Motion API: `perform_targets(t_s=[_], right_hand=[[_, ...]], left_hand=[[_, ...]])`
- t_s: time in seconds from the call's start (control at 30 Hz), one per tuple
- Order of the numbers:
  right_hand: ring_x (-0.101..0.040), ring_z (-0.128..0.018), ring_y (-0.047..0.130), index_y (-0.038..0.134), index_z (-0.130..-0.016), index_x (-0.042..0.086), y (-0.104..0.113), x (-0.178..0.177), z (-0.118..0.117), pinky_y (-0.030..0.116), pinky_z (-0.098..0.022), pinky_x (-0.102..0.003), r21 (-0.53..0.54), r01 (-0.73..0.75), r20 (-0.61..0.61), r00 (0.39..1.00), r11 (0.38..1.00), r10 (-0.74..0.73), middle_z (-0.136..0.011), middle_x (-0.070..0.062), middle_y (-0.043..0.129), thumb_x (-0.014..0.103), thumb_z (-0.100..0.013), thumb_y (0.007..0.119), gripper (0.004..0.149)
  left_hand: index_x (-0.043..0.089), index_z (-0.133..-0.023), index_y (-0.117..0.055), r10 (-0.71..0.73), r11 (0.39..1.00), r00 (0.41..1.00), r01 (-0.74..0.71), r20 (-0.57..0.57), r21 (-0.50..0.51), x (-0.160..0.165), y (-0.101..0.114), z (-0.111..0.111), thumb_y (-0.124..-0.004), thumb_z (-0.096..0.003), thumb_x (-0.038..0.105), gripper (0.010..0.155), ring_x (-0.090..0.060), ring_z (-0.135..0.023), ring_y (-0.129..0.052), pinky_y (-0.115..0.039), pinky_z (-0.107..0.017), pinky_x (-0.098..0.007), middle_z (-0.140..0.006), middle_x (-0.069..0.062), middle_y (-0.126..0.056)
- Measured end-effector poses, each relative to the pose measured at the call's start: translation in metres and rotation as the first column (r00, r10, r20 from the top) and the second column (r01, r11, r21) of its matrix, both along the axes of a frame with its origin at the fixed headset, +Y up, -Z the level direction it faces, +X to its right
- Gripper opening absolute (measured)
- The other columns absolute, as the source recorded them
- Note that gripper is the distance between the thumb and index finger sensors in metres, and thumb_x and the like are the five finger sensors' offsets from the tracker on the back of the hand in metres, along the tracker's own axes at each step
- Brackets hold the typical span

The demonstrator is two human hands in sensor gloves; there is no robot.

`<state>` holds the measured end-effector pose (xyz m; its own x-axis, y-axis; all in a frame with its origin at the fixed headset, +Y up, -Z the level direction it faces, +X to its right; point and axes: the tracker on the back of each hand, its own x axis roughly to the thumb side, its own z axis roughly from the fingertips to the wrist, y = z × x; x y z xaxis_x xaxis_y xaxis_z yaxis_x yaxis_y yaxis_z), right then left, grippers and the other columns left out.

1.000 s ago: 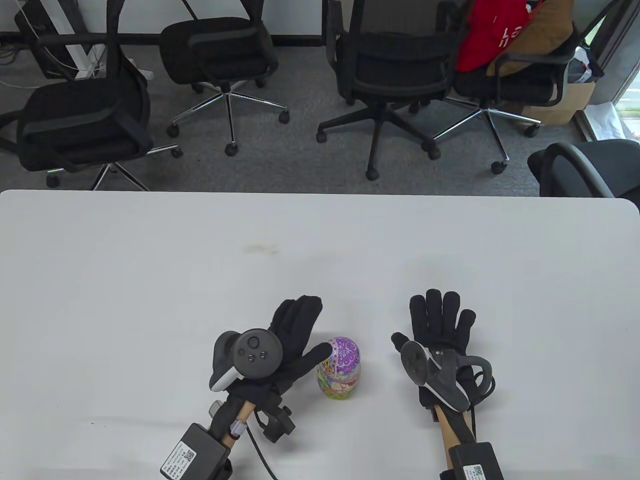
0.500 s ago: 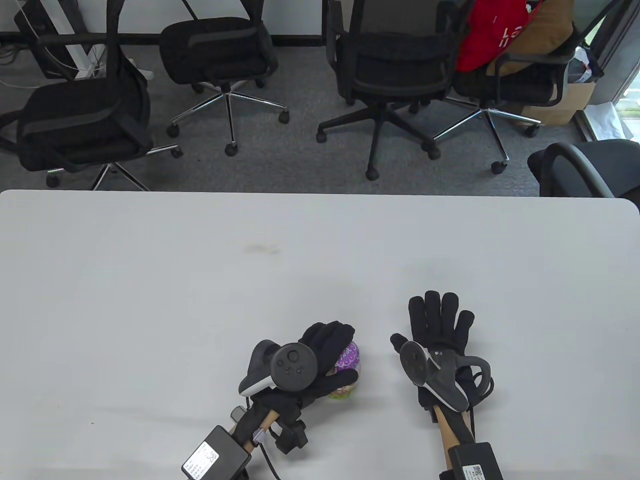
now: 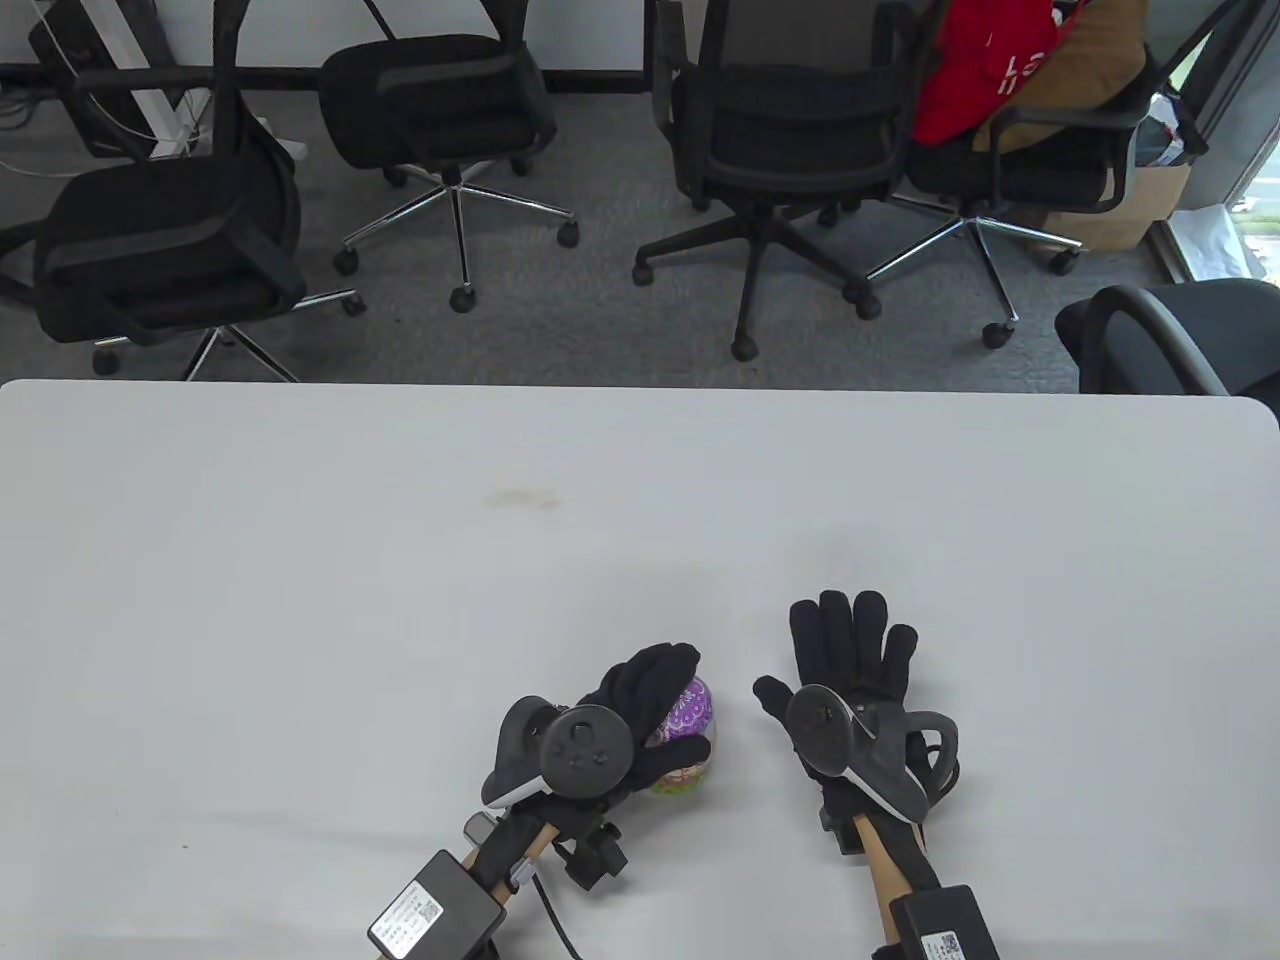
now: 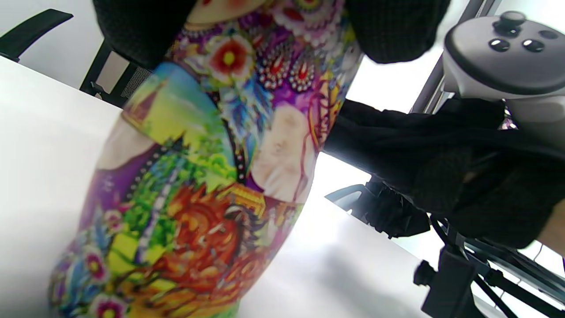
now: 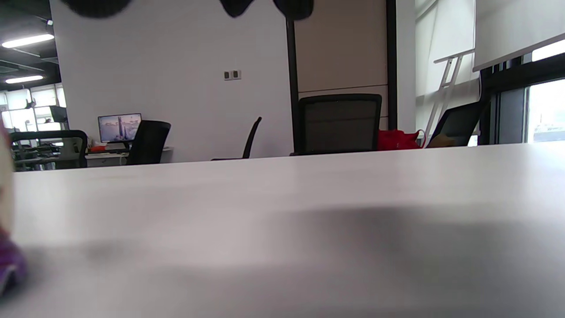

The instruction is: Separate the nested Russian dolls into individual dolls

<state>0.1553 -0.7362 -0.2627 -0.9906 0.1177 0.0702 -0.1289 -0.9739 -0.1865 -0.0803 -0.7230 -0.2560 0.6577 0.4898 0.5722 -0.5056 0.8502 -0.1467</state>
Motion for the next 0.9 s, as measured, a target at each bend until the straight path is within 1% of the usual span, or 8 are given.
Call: perform_targets(t_s=[0.13, 0.33, 0.47, 0.57, 0.63, 0.7, 0.8, 0.9], right_hand=[[-0.037, -0.106, 0.013, 0.030, -0.114, 0.021, 0.003, -0.009, 0.003, 0.015, -0.075, -0.059, -0.002, 0.049, -0.046, 0.998, 0.999, -0.049, -0.121, -0.013, 0.033, 0.059, -0.050, 0.055, 0.079], [-0.041, -0.106, 0.021, 0.030, -0.114, 0.016, 0.005, -0.025, 0.007, 0.023, -0.077, -0.060, -0.051, 0.161, -0.152, 0.974, 0.986, -0.167, -0.119, -0.017, 0.038, 0.060, -0.050, 0.056, 0.082], [-0.042, -0.106, 0.023, 0.028, -0.114, 0.015, 0.003, -0.037, 0.010, 0.025, -0.077, -0.059, -0.120, 0.232, -0.242, 0.936, 0.965, -0.255, -0.119, -0.017, 0.038, 0.060, -0.049, 0.056, 0.084], [-0.043, -0.106, 0.024, 0.025, -0.114, 0.013, 0.002, -0.048, 0.013, 0.027, -0.078, -0.060, -0.144, 0.249, -0.302, 0.911, 0.958, -0.282, -0.119, -0.018, 0.037, 0.062, -0.048, 0.056, 0.088], [-0.045, -0.106, 0.025, 0.017, -0.113, 0.009, 0.002, -0.055, 0.016, 0.029, -0.078, -0.060, -0.167, 0.265, -0.340, 0.889, 0.950, -0.308, -0.119, -0.019, 0.034, 0.064, -0.046, 0.058, 0.095], [-0.049, -0.105, 0.031, 0.009, -0.110, 0.004, 0.002, -0.062, 0.018, 0.034, -0.078, -0.062, -0.179, 0.285, -0.366, 0.869, 0.942, -0.332, -0.117, -0.023, 0.029, 0.065, -0.044, 0.063, 0.105], [-0.052, -0.102, 0.043, 0.000, -0.106, -0.002, 0.002, -0.070, 0.019, 0.045, -0.076, -0.062, -0.167, 0.303, -0.385, 0.856, 0.938, -0.345, -0.114, -0.028, 0.026, 0.063, -0.041, 0.069, 0.115], [-0.054, -0.100, 0.050, -0.003, -0.104, -0.005, 0.002, -0.073, 0.019, 0.054, -0.074, -0.062, -0.127, 0.300, -0.397, 0.858, 0.945, -0.326, -0.113, -0.030, 0.026, 0.062, -0.039, 0.073, 0.120]], left_hand=[[0.011, -0.116, -0.047, 0.053, 0.998, 0.998, -0.054, -0.042, -0.019, -0.012, 0.002, -0.005, -0.075, -0.0493, 0.052, 0.083, -0.046, -0.093, -0.082, -0.078, -0.066, -0.053, -0.114, -0.023, -0.063], [0.009, -0.116, -0.047, 0.179, 0.983, 0.979, -0.182, -0.097, -0.025, -0.033, 0.015, -0.011, -0.075, -0.0496, 0.051, 0.084, -0.046, -0.094, -0.080, -0.077, -0.067, -0.053, -0.114, -0.023, -0.062], [0.009, -0.116, -0.047, 0.261, 0.964, 0.958, -0.265, -0.123, -0.023, -0.045, 0.023, -0.013, -0.075, -0.0497, 0.051, 0.084, -0.047, -0.094, -0.080, -0.077, -0.067, -0.053, -0.114, -0.024, -0.062], [0.008, -0.116, -0.047, 0.315, 0.947, 0.940, -0.321, -0.130, -0.025, -0.052, 0.028, -0.013, -0.075, -0.0498, 0.051, 0.084, -0.047, -0.093, -0.081, -0.077, -0.067, -0.053, -0.113, -0.024, -0.062], [0.008, -0.116, -0.047, 0.341, 0.937, 0.931, -0.347, -0.127, -0.027, -0.054, 0.030, -0.013, -0.075, -0.0499, 0.051, 0.084, -0.047, -0.093, -0.081, -0.077, -0.066, -0.053, -0.113, -0.024, -0.062], [0.007, -0.116, -0.047, 0.369, 0.927, 0.922, -0.375, -0.121, -0.029, -0.056, 0.032, -0.013, -0.075, -0.0500, 0.051, 0.084, -0.047, -0.092, -0.082, -0.078, -0.066, -0.053, -0.113, -0.025, -0.062], [0.007, -0.116, -0.047, 0.405, 0.911, 0.908, -0.411, -0.105, -0.038, -0.057, 0.035, -0.012, -0.074, -0.0503, 0.052, 0.084, -0.047, -0.092, -0.082, -0.079, -0.065, -0.052, -0.112, -0.025, -0.063], [0.006, -0.116, -0.047, 0.414, 0.907, 0.905, -0.420, -0.101, -0.046, -0.056, 0.037, -0.010, -0.074, -0.0508, 0.051, 0.084, -0.047, -0.092, -0.082, -0.079, -0.065, -0.053, -0.112, -0.026, -0.062]])
